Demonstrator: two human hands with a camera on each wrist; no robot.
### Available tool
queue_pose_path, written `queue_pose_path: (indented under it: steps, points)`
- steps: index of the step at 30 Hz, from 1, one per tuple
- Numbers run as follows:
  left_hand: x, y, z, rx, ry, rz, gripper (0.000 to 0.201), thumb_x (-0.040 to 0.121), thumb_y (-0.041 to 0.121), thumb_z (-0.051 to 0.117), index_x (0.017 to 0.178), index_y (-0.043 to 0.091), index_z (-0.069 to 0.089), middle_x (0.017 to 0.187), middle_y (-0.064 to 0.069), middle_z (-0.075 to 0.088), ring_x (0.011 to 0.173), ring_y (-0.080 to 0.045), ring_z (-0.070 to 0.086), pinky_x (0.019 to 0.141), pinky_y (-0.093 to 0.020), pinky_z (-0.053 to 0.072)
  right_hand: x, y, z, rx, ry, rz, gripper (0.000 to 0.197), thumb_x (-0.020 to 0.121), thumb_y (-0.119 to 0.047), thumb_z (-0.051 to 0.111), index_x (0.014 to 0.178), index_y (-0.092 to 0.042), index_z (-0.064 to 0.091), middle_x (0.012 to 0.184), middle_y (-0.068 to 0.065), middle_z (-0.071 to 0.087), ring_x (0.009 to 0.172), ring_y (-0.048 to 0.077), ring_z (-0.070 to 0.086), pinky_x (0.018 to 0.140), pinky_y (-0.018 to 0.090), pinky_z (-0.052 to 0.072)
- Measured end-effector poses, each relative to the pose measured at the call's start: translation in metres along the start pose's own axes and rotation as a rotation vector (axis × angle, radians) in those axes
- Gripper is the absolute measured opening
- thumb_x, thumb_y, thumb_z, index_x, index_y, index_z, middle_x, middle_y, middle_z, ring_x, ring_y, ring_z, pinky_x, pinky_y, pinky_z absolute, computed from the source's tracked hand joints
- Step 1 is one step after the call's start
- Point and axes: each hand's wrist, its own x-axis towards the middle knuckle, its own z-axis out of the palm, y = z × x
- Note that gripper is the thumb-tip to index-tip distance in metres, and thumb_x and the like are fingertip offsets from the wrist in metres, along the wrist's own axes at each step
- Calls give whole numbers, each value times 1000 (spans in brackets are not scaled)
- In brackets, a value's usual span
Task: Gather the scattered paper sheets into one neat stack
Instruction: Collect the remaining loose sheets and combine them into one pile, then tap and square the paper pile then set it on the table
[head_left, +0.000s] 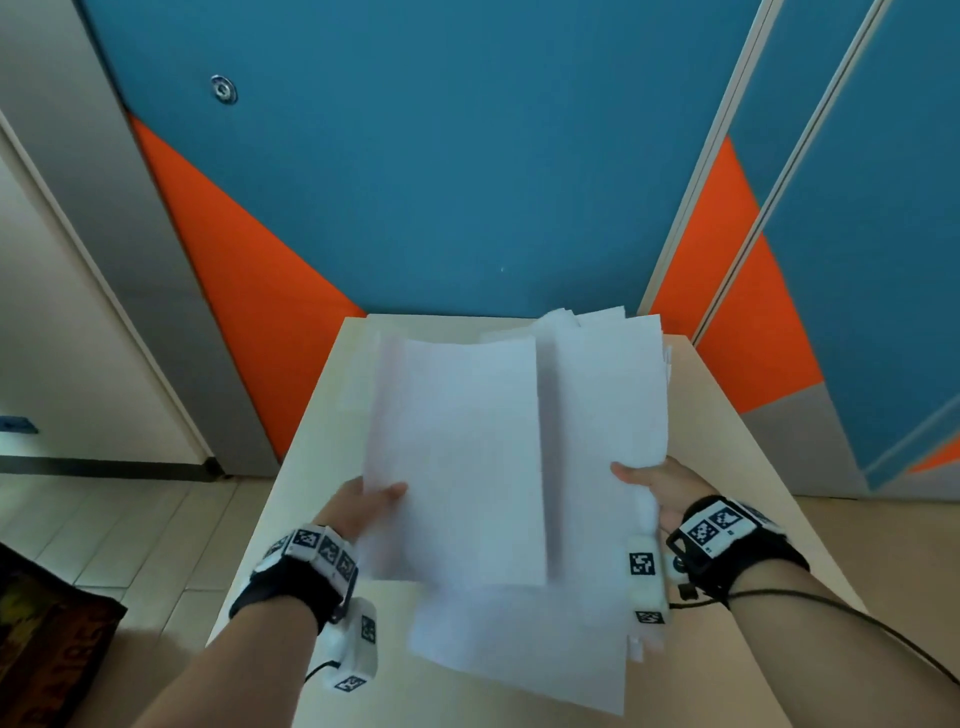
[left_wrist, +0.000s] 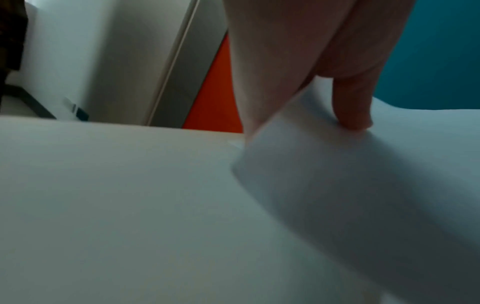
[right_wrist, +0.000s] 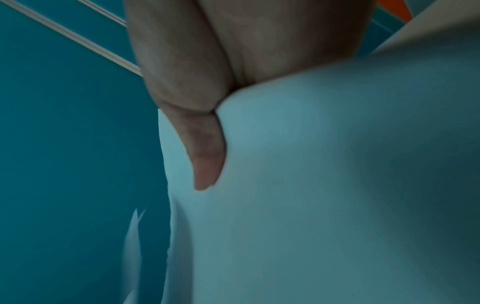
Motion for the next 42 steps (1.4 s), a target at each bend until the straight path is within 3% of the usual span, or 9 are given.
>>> queue_pose_path:
  steps: [2, 6, 12, 17, 21, 24, 31, 36, 42]
  points:
    - [-1, 0, 14, -50, -89, 27, 49, 85, 20, 65, 127, 2, 47, 129, -19, 57, 116, -35, 56, 102, -46, 43, -3, 2, 4, 49, -44, -12, 54, 78, -10, 70, 128, -2, 52, 119, 18, 63, 111, 34, 57, 102, 50, 41]
    - [-10, 0, 33, -258, -253, 28, 85, 51, 35, 88, 124, 11, 52, 117, -11, 68, 102, -23, 68, 81, -33, 55, -2, 16, 7, 84, -166, -54, 112, 21, -34, 95, 123, -6, 57, 119, 16, 66, 113, 31, 60, 104, 50, 40]
    - [-17, -1, 51, -308, -293, 7, 93, 12, 31, 94, 97, 5, 67, 81, -9, 77, 71, -25, 73, 63, -33, 58, 1, 26, 13, 56, 67, -67, 114, 51, -83, 58, 142, -18, 38, 148, 3, 41, 136, 24, 38, 115, 45, 27]
    - [-19, 15, 62, -275, -129, 88, 58, 37, 7, 87, 91, -2, 68, 101, -27, 70, 81, -34, 67, 79, -46, 56, -5, 14, 15, -167, -6, -162, 47, 82, -13, 67, 126, -2, 52, 132, 15, 56, 109, 21, 56, 97, 29, 40]
    - [-27, 53, 74, -291, -10, 332, 33, 61, -12, 76, 80, 14, 66, 73, -2, 74, 77, -26, 65, 65, -30, 59, -15, -16, 18, -106, 176, -329, 42, 82, -12, 67, 121, -1, 54, 114, 9, 63, 106, 22, 58, 91, 27, 42]
    - [-32, 80, 77, -293, 8, 468, 37, 68, -10, 72, 88, 19, 62, 88, -2, 67, 83, -18, 63, 76, -28, 52, -30, -43, 13, -34, 180, -434, 21, 79, -10, 70, 96, -11, 57, 87, -6, 60, 94, 15, 55, 85, 22, 38]
    - [-28, 74, 63, -208, -150, 435, 56, 50, 7, 85, 101, 21, 63, 84, 9, 75, 81, -5, 70, 76, -21, 54, -17, -26, -8, -143, 27, -360, 91, 31, -34, 92, 112, -10, 58, 117, 3, 63, 112, 19, 58, 106, 40, 39]
    - [-27, 70, 73, -301, -107, 447, 56, 46, 10, 82, 96, 25, 65, 86, 8, 76, 87, -12, 70, 71, -24, 55, -3, -8, -1, -123, 67, -332, 33, 67, 3, 77, 85, -19, 61, 92, 2, 66, 93, 21, 62, 97, 41, 47]
    - [-35, 84, 66, -347, -141, 553, 65, 51, 6, 81, 113, 16, 63, 103, 0, 73, 98, -16, 69, 77, -25, 56, -2, -25, -5, -60, 121, -413, 65, 62, -12, 83, 120, -4, 54, 111, 7, 66, 104, 22, 62, 95, 34, 47]
